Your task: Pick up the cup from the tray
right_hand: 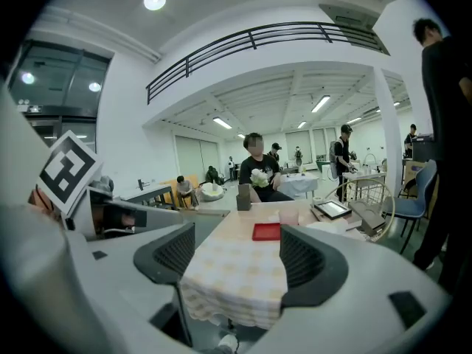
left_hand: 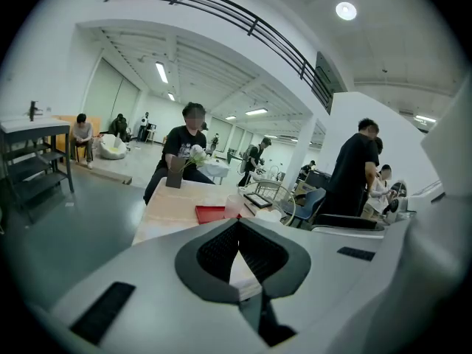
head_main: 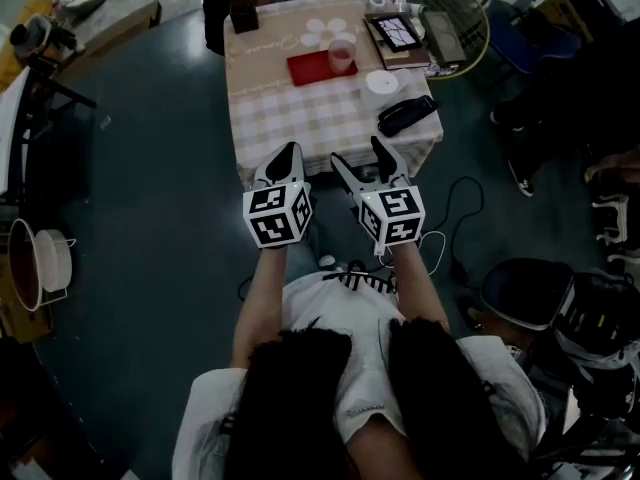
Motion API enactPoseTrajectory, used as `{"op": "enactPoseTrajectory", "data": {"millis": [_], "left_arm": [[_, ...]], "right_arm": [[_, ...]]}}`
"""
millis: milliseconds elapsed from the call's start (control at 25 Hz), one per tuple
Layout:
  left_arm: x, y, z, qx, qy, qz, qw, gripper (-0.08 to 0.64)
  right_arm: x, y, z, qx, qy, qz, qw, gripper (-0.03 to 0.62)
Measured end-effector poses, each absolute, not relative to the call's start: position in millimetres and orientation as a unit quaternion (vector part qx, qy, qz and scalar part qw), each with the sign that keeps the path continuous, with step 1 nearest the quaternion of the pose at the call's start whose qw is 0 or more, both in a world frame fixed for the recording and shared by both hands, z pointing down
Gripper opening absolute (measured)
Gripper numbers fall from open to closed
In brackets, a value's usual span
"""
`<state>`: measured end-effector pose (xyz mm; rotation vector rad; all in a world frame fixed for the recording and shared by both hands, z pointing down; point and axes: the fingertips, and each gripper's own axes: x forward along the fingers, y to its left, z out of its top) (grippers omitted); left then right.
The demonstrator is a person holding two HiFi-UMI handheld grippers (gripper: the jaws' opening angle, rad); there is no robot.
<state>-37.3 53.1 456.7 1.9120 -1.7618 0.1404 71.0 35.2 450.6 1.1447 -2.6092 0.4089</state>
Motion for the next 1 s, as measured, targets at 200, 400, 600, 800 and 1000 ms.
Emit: {"op": "enactPoseTrajectory", "data": {"millis": [200, 400, 600, 800, 1000], "left_arm": [[-50, 7, 451, 0.714, -0.646, 0.054, 0.265, 0.006], [-62, -31, 445, 0.721, -0.638, 0.058, 0.264, 0.006], [-69, -61, 452, 0.728, -0.625, 0.069, 0.272, 0.006], [-76, -88, 458, 0.736, -0.612, 0.076, 0.279, 0.006], [-86, -110, 460, 0.749, -0.595, 0.082, 0.280, 0.006]], "right_arm": [[62, -7, 451, 0.405, -0.893, 0.150, 0.129, 0.348], [47, -41, 446, 0.410, -0.890, 0.155, 0.123, 0.351], [38, -71, 454, 0.423, -0.882, 0.167, 0.125, 0.354], [33, -99, 462, 0.442, -0.870, 0.172, 0.135, 0.371], [27, -123, 464, 0.463, -0.858, 0.175, 0.138, 0.380]]}}
